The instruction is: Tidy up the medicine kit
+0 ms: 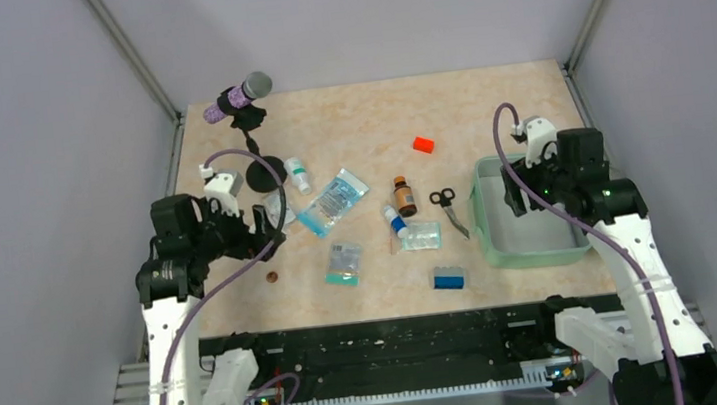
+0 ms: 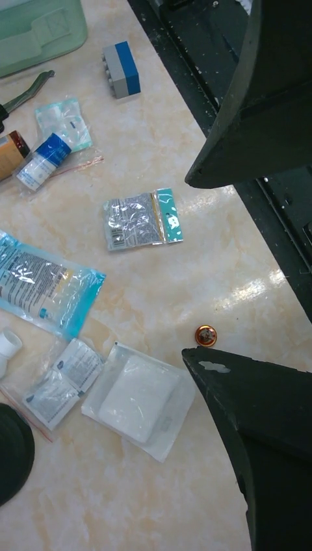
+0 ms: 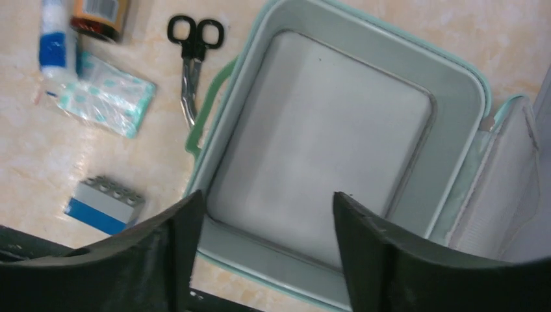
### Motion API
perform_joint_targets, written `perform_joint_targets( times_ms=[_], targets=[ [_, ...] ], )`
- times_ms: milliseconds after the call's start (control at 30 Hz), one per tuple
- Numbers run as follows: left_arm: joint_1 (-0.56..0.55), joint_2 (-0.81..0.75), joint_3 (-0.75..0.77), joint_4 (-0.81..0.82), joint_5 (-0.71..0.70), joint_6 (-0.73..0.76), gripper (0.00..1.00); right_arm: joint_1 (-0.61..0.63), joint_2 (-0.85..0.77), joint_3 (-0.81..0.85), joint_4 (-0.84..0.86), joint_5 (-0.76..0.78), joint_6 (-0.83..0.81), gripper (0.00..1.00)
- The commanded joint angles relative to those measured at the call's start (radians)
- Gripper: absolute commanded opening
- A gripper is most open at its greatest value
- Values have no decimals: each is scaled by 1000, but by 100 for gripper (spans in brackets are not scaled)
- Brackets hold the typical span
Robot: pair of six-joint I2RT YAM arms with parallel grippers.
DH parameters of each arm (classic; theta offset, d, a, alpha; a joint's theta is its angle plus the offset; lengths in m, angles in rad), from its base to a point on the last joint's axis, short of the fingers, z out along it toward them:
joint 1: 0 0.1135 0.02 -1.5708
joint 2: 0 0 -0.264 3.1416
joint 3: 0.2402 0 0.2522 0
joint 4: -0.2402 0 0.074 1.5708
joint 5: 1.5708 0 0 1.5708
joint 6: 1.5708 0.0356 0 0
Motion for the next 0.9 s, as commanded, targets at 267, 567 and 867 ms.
perform_joint_targets(
  times_ms=[267, 567, 867],
  targets=[
    [-267, 302, 32, 148, -140, 176, 82, -6, -178, -50, 151, -319, -34, 85],
    [-469, 578, 83, 394, -415, 189, 63, -6, -224, -81, 144, -374, -23, 82],
    [-520, 869, 236, 520, -510, 124, 58, -5, -236, -85, 116, -380, -18, 81]
  ],
)
